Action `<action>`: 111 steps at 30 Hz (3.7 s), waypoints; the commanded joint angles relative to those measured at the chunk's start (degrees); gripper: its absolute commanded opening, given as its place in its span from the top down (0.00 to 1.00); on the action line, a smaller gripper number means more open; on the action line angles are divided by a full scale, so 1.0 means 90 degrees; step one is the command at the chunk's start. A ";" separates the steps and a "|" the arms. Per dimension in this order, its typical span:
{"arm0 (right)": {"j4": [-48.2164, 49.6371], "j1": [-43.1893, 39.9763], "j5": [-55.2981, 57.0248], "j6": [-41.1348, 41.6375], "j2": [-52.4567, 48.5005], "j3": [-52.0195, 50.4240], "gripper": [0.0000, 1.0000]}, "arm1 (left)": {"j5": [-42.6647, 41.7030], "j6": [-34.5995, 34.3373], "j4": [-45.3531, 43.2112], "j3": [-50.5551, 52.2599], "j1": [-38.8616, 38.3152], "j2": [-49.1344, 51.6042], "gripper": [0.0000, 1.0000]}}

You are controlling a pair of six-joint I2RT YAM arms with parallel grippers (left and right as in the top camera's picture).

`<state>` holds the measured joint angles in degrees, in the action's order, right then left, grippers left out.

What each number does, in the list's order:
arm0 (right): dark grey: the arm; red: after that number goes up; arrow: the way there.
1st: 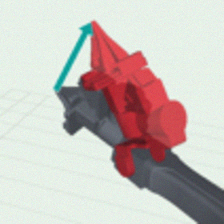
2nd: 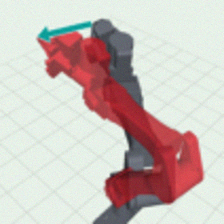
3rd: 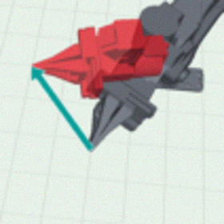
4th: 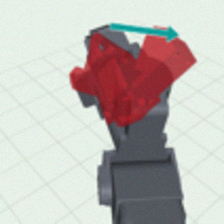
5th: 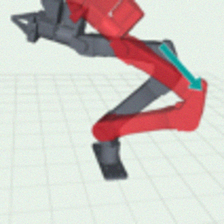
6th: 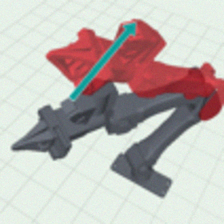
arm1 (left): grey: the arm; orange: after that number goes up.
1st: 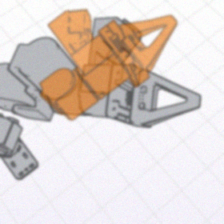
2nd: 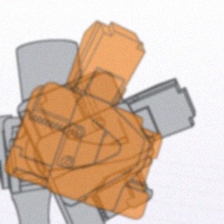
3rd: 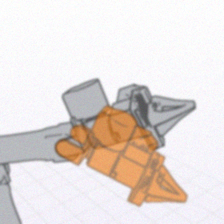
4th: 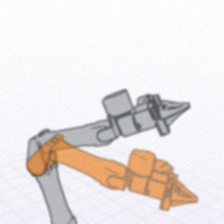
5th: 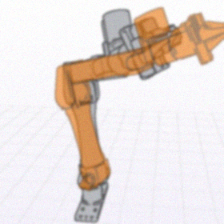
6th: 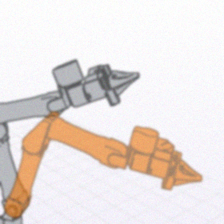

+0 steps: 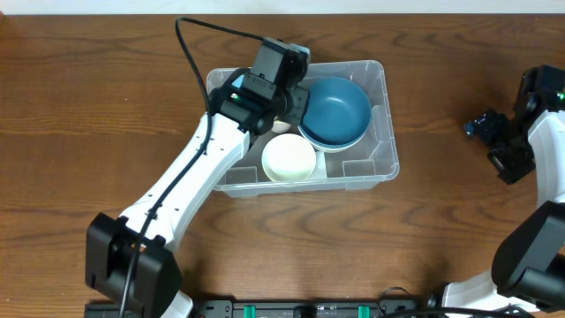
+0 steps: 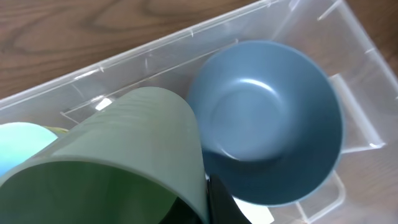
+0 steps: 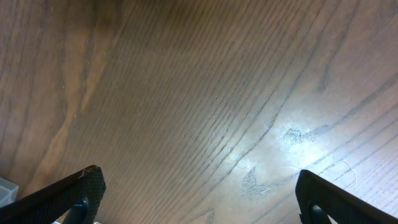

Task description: Pack container

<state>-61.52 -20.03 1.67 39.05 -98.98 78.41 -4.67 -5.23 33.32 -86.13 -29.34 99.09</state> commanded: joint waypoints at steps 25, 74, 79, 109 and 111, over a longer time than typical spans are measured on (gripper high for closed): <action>0.0002 -0.0019 0.0027 0.0085 0.0007 0.0022 0.01 | 0.0763 0.0126 0.0330 -0.0109 0.0032 0.0379 0.83; 0.0002 -0.0022 0.0027 0.0085 0.0007 0.0024 0.01 | 0.0806 0.0102 0.3062 -0.0124 0.2144 -0.3247 0.02; 0.0002 -0.0019 0.0027 0.0085 0.0007 0.0024 0.01 | 0.0806 0.0102 0.3181 -0.0124 0.2144 -0.3242 0.02; 0.0002 -0.0019 0.0027 0.0085 0.0007 0.0024 0.01 | 0.0653 0.0493 0.0272 0.2686 0.2688 -0.6802 0.02; 0.0002 -0.0019 0.0027 0.0085 0.0007 0.0024 0.01 | 0.0398 0.0534 -0.0566 0.3490 0.2752 -0.7427 0.02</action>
<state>-61.49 -20.03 1.69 39.05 -98.98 78.41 2.15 -1.74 32.51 -62.52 -5.54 37.30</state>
